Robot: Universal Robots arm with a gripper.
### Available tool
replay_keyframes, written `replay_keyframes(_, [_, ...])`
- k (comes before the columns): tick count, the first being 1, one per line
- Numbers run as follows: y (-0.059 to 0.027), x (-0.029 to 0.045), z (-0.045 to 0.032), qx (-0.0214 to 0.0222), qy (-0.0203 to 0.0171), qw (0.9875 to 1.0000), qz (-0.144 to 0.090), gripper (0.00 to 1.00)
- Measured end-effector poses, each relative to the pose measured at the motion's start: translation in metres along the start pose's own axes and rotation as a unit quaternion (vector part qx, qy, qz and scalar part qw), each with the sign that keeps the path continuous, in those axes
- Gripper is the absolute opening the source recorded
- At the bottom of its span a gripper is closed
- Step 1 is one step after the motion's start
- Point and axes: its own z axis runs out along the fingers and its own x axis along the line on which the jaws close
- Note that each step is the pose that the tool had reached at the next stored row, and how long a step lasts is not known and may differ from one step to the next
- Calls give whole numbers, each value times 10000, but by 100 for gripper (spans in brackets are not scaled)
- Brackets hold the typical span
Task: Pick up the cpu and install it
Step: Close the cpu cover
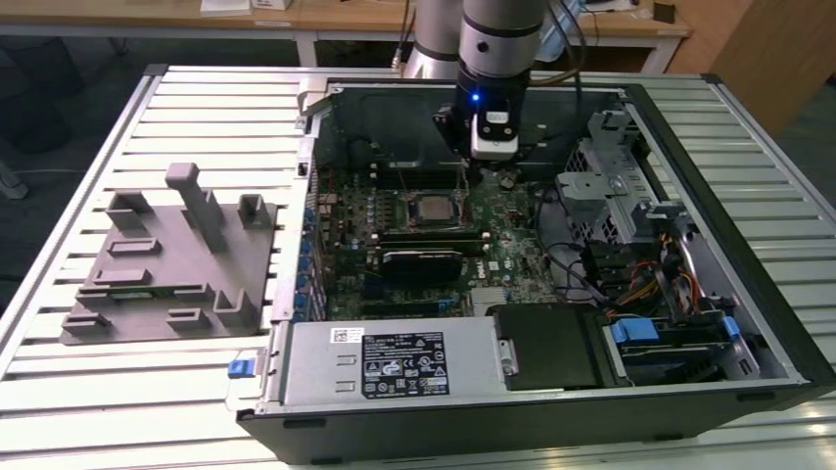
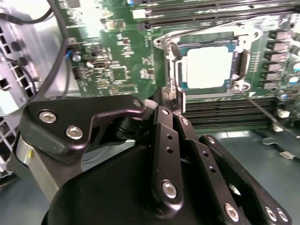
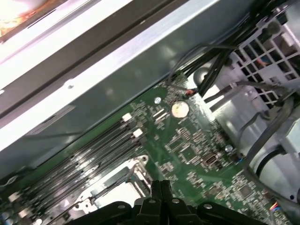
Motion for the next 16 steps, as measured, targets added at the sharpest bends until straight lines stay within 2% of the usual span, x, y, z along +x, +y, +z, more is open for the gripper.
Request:
replay_keyframes(10, [-79,112,6,0,-2,10000,36,11])
replay_keyframes(13, [-81,113,11,3,-13,9997,237,11])
replay_keyframes(16, [-81,113,16,5,-29,9987,510,11])
